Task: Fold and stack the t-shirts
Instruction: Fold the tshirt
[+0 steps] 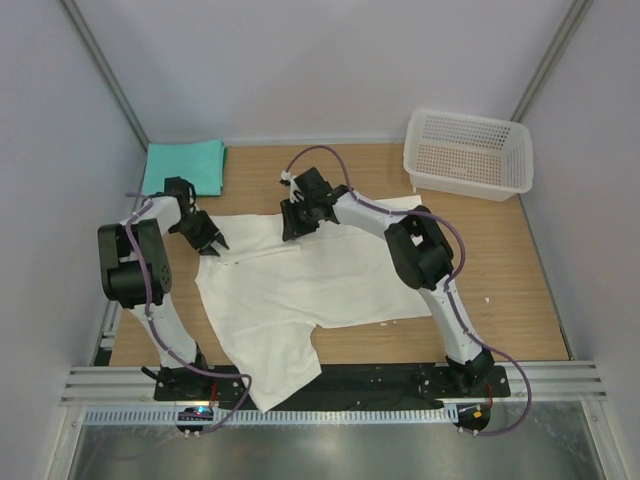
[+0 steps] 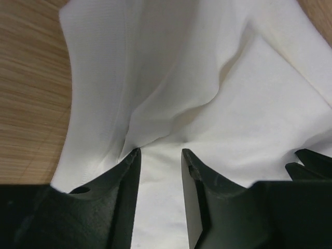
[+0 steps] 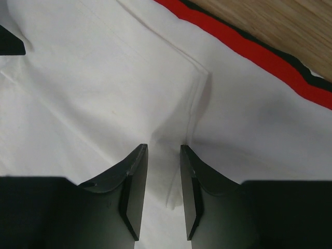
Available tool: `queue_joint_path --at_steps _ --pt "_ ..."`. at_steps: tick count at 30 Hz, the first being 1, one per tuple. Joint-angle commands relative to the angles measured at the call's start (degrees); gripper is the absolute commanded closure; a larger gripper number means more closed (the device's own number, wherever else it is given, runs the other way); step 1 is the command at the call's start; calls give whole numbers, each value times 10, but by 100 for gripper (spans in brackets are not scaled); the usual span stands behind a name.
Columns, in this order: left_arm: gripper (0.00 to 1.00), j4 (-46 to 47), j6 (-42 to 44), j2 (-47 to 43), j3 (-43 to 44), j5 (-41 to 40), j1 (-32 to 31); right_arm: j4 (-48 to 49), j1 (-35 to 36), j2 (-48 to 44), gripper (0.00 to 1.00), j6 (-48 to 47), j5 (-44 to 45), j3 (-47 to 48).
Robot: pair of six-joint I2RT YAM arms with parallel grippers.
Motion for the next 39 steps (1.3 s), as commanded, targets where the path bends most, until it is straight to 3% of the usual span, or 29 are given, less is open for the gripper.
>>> queue_joint_path --at_steps 1,6,10,13,17,22,26,32,39 --pt "61 25 40 5 17 -57 7 -35 2 12 61 -23 39 28" --pt "48 0 35 -72 24 -75 -9 -88 -16 -25 51 -56 75 74" --pt "45 -37 2 -205 -5 -86 -43 -112 -43 -83 35 -51 90 78" --pt "46 -48 -37 -280 -65 -94 -77 -116 -64 -157 23 -37 87 20" --pt "47 -43 -77 -364 -138 -73 -132 -115 -135 -270 22 -16 71 -129" --pt "47 -25 -77 -355 -151 -68 -184 -116 -180 -408 21 -17 124 -289" --pt "48 -7 -78 -311 -145 -59 -215 -109 -208 -471 21 34 162 -415" --pt "48 -11 -69 -288 -166 -26 -245 -124 -218 -499 21 111 288 -482" --pt "50 10 -72 -289 -217 -33 -248 -104 -221 -487 26 154 355 -527"
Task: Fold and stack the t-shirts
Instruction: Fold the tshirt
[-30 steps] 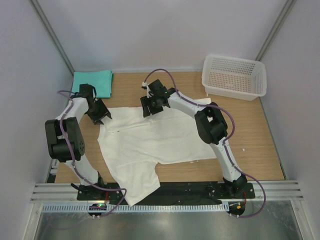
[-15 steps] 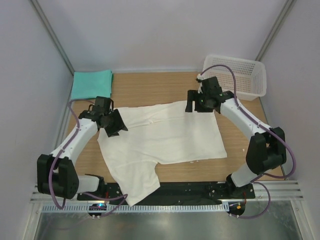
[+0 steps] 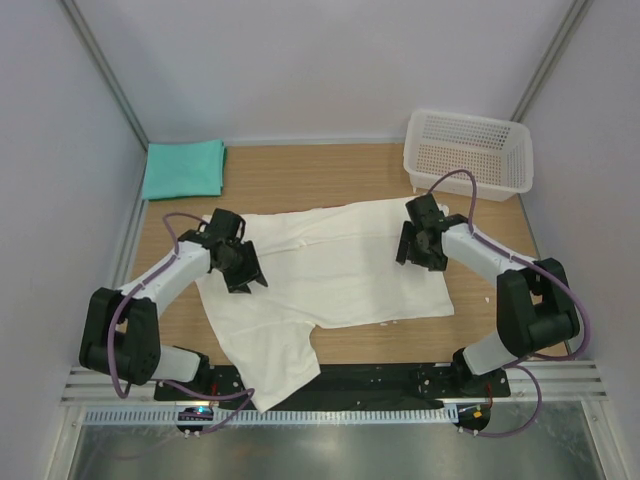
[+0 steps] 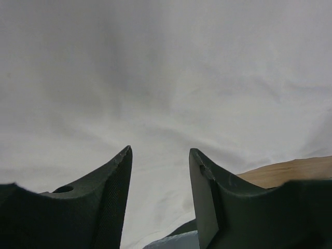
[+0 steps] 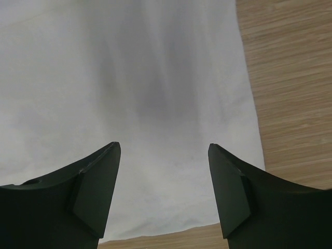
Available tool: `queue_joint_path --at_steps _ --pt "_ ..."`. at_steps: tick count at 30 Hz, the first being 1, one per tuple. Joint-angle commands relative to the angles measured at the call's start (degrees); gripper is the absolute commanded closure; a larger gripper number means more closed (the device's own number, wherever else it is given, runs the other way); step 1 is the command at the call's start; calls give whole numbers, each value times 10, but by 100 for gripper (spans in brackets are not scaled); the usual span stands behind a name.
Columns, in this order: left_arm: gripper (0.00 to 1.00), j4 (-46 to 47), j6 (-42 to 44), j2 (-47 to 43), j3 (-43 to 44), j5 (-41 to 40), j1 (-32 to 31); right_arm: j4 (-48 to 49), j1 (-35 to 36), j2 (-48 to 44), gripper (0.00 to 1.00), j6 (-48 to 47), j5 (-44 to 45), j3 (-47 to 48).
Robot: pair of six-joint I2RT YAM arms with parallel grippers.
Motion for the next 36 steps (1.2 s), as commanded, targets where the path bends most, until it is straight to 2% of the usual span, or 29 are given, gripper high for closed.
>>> queue_joint_path --at_steps 1,9,14,18,22,27,30,33,36 --pt "51 23 -2 5 -7 -5 -3 26 -2 -12 27 33 71 -14" --pt "54 52 -5 121 17 -45 -10 106 -4 13 26 -18 106 -45" --pt "55 57 13 181 58 -62 -10 114 -25 66 24 -20 88 -40" --pt "55 27 23 198 116 -64 -12 90 -42 58 23 -36 102 -28" --pt "50 -24 -9 142 122 -75 -11 70 -47 11 19 -46 100 -29" --pt "43 -98 -71 -8 52 -106 -11 19 -47 -24 14 -31 60 -12" --pt "47 -149 -121 -93 2 -125 -6 -1 -47 -51 14 -19 28 -8" --pt "53 -172 -190 -164 -72 -85 -4 -6 -47 -80 14 -10 12 -8" --pt "52 -201 -251 -217 -133 -100 -4 -11 -48 -94 14 -5 0 -7"
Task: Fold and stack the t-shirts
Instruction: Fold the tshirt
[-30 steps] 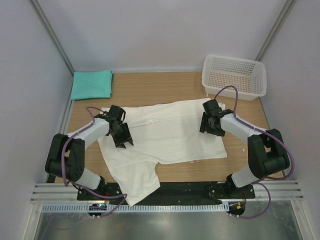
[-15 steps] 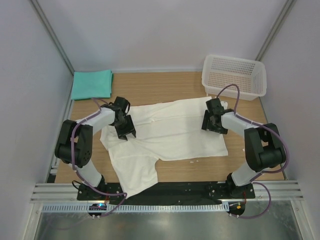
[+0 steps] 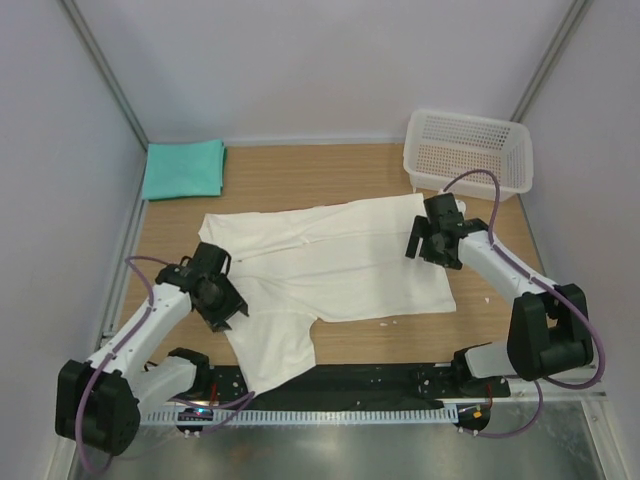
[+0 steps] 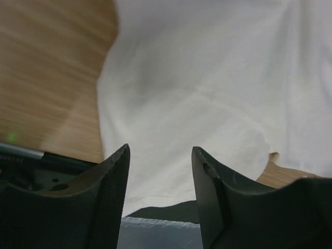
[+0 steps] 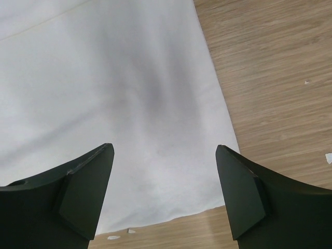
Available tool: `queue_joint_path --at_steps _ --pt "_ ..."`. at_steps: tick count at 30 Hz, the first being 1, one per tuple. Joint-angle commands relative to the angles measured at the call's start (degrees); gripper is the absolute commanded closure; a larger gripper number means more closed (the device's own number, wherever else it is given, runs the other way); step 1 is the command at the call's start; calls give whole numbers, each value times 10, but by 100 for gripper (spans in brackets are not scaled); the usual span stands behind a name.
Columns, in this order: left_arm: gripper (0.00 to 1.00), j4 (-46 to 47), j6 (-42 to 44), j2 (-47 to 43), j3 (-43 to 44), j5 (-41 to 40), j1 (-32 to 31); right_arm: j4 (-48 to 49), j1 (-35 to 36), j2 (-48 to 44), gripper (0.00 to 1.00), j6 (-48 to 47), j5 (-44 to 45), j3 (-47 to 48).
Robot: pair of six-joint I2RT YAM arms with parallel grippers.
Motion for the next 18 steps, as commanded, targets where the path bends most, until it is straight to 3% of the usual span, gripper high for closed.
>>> queue_joint_path --at_steps 1,6,11,15,18 --pt "46 -74 -107 -62 -55 -20 2 -13 -2 -27 14 17 -26 20" --pt "42 -58 -142 -94 -85 -97 3 -14 -2 -36 14 45 -55 -4" --pt "43 -49 -164 -80 -113 -101 3 -15 -13 -58 13 55 -61 -23" --pt "60 -8 -162 -92 -125 -137 3 -16 -31 -69 13 51 -64 -22" --pt "61 12 -162 -81 -134 -128 4 -24 -40 -71 13 47 -68 -16"
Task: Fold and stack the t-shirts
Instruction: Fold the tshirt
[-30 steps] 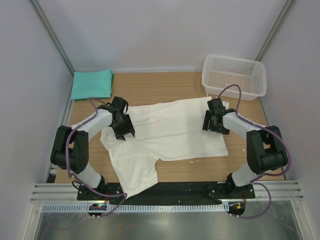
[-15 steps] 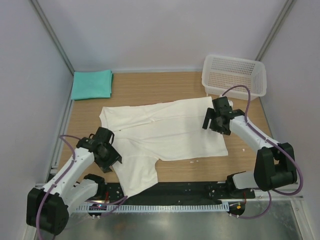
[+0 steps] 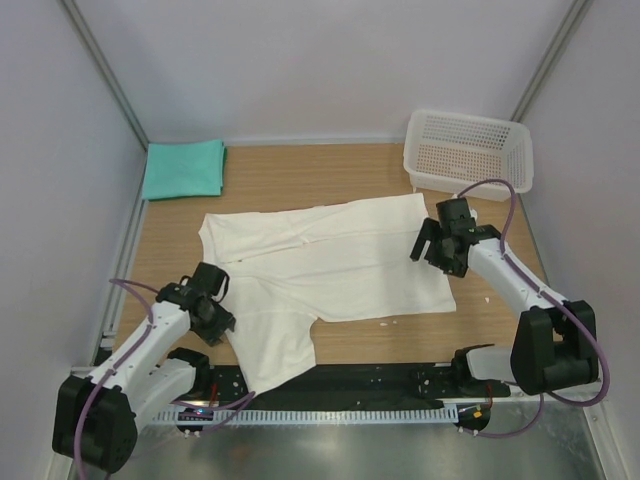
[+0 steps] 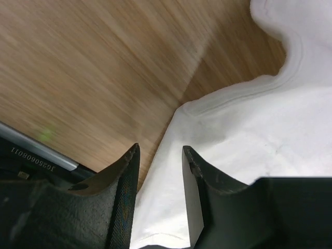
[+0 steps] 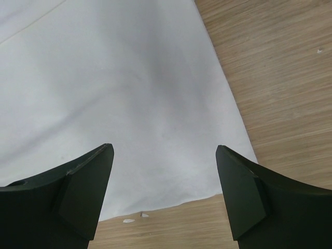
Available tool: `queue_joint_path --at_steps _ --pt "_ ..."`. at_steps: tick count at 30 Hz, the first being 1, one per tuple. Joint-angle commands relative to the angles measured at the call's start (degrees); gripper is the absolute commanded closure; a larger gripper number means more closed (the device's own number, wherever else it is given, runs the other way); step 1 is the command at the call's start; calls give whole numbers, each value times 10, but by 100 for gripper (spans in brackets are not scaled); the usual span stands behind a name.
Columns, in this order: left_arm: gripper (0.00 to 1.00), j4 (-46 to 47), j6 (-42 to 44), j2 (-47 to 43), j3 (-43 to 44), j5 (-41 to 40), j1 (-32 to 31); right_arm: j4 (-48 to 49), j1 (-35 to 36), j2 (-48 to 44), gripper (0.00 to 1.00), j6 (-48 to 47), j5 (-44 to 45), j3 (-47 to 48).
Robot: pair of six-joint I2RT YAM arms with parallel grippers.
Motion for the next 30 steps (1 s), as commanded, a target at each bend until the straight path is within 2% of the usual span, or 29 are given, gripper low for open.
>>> queue_joint_path --at_steps 1,6,9,11,13,17,21,25,30 --pt "60 43 -16 5 -9 -24 3 -9 -10 -19 14 3 -1 11" --pt "61 55 -14 21 -25 -17 3 -19 -24 -26 14 1 4 6" --pt "65 50 -13 19 -25 -26 4 -29 -38 -26 14 9 17 3" --pt "73 56 -10 18 -26 -26 4 -44 -45 -26 18 16 24 2" --pt "99 60 -7 12 -27 -24 8 -59 -55 -29 21 33 31 -5" --pt "100 62 3 -12 -26 6 8 -75 -76 -33 27 45 25 -21" --pt "100 10 4 -53 12 23 8 -106 -87 -32 35 65 38 -22" --pt "100 -60 -19 -108 44 34 8 -141 -92 -34 37 90 24 -38" --pt "100 -99 -52 -162 24 49 8 -147 -94 -45 37 110 5 -80"
